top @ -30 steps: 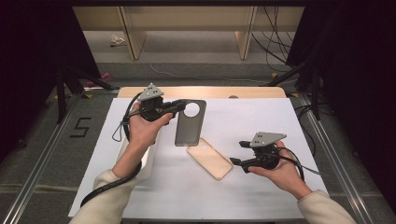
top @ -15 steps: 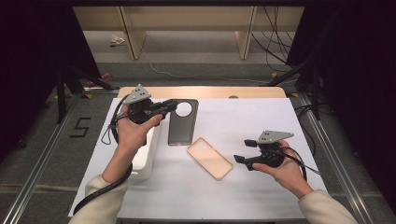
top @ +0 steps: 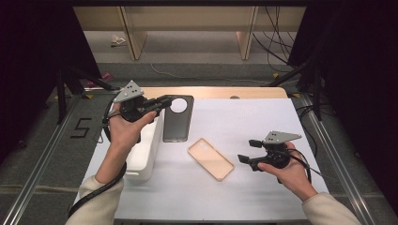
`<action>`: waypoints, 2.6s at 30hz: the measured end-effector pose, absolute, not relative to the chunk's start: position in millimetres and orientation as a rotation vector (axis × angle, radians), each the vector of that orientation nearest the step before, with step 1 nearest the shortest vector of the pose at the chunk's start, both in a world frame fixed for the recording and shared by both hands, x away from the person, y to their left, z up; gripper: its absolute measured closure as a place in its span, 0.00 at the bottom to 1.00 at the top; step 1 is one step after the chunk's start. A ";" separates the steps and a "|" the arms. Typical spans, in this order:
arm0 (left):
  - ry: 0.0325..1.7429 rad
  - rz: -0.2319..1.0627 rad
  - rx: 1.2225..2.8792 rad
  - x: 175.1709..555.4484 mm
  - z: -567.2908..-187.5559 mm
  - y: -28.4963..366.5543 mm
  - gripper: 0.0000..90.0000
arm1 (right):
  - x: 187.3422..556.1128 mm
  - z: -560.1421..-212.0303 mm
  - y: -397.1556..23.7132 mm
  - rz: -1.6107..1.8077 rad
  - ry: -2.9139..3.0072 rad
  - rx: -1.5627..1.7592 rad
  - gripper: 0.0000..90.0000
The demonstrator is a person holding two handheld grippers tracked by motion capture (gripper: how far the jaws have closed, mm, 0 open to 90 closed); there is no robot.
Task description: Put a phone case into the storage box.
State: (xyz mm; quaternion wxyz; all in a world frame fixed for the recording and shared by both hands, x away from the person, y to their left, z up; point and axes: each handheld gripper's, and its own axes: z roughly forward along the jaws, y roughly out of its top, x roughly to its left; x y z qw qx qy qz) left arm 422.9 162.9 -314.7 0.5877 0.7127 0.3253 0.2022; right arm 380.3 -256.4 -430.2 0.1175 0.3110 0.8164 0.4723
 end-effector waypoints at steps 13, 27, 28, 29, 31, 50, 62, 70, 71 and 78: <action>0.770 0.507 1.609 420.4 -302.0 191.8 0.90 | 380.3 -430.4 -258.2 1.409 2.371 0.928 0.24; 0.757 0.537 1.632 432.0 -292.2 214.6 0.90 | 379.6 -431.4 -258.5 1.406 2.371 0.916 0.19; 0.756 0.534 1.632 434.0 -291.3 216.5 0.90 | 379.6 -431.3 -258.5 1.406 2.370 0.916 0.19; 0.759 0.530 1.629 435.9 -290.2 218.6 0.90 | 379.6 -431.3 -258.4 1.407 2.367 0.918 0.19; 0.765 0.525 1.630 439.6 -287.8 223.2 0.90 | 379.6 -431.2 -258.4 1.402 2.366 0.919 0.19; 0.749 0.571 1.687 462.0 -281.9 247.1 0.90 | 380.2 -432.2 -258.9 1.401 2.366 0.926 0.19; 0.735 0.595 1.717 474.0 -280.9 248.9 0.90 | 380.5 -432.6 -259.3 1.401 2.367 0.927 0.19; 0.739 0.597 1.724 483.5 -288.0 250.2 0.90 | 380.6 -432.8 -259.5 1.407 2.368 0.928 0.19; 0.740 0.596 1.724 484.5 -289.2 250.3 0.90 | 380.6 -432.9 -259.5 1.406 2.368 0.928 0.19; 0.738 0.604 1.730 489.2 -293.2 250.5 0.90 | 380.8 -433.3 -259.7 1.405 2.369 0.930 0.19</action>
